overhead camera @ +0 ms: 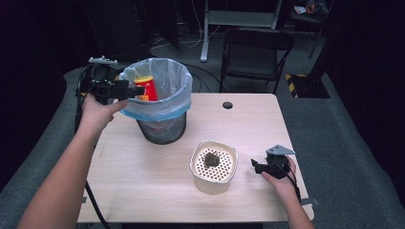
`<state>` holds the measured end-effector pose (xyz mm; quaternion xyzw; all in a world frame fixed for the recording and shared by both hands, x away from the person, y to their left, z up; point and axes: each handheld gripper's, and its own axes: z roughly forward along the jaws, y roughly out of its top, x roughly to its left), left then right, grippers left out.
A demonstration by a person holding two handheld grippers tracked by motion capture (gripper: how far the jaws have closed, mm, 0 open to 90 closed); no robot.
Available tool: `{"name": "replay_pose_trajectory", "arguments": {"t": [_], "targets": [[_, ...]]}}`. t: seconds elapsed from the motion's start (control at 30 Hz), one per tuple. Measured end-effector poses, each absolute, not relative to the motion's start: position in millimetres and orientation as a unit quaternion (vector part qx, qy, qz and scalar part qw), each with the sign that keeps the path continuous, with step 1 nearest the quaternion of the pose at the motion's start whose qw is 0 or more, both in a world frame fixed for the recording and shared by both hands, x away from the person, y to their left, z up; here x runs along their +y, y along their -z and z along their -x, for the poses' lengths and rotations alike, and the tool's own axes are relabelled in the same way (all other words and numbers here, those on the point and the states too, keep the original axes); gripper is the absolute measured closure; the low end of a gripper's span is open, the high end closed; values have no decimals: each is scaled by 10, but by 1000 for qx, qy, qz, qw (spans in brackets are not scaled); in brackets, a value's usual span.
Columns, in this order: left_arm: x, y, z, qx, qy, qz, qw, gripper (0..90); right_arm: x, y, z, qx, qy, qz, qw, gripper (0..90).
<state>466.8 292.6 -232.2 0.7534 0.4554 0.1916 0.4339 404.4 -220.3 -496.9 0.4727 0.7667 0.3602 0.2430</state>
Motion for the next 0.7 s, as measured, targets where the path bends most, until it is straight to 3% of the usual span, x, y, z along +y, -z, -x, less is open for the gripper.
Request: {"name": "replay_pose_trajectory", "arguments": {"t": [0.7], "targets": [[3046, 2675, -4050, 410, -165, -773, 456, 315, -2186, 4970, -4039, 767, -359, -473, 243, 246]]}}
